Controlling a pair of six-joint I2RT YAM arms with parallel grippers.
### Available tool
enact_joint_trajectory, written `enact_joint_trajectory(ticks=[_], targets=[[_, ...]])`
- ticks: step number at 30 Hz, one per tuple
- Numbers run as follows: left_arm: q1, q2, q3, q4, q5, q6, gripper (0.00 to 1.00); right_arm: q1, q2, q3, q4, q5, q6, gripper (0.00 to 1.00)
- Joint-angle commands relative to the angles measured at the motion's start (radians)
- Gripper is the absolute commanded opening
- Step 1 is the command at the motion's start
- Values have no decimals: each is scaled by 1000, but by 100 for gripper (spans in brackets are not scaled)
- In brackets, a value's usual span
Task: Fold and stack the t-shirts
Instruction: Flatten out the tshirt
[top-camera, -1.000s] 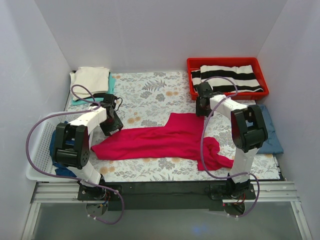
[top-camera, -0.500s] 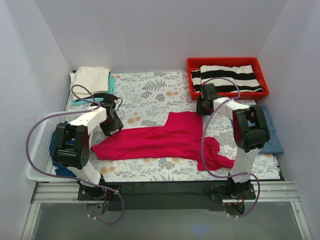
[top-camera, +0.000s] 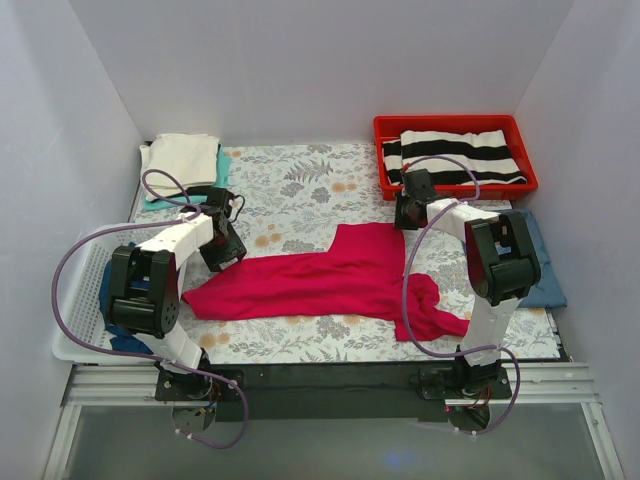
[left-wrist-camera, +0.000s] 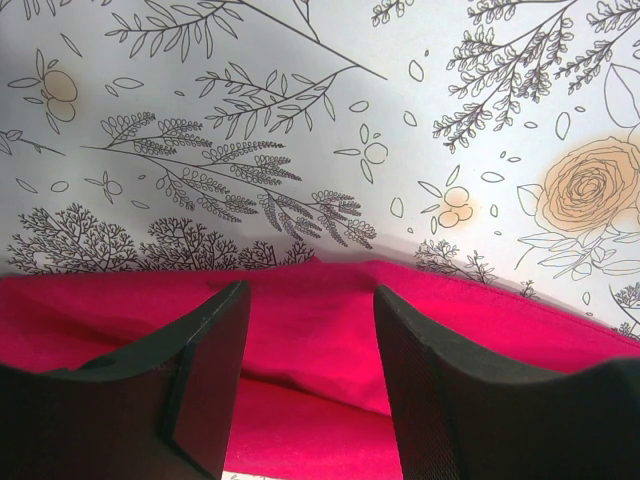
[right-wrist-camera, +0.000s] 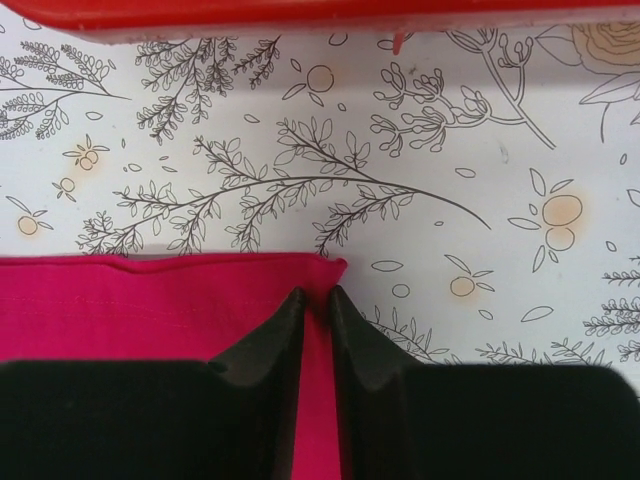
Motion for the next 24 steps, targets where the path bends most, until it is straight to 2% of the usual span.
enact_joint_trajectory(ticks=[1,3,4,10,13,17,24], targets=[[0,-30,15,5,-15,6,51,20,66,-46,-124,-63,12,21],[0,-32,15,5,-16,7,51,23,69,-36,-147,-50,14,13],[0,-33,16,5,-16,9,51,23,69,-33,-151,-42,14,2],[0,-35,26,10,-9,13,51,32,5,-10,-203,38,15,1],[0,-35,41,13,-1,23,51,32,-69,33,-265,121,26,1],[0,-52,98,29,22,39,51,29,-208,100,-345,326,34,1],[0,-40,182,62,67,55,53,-29,-342,206,-386,481,35,1]])
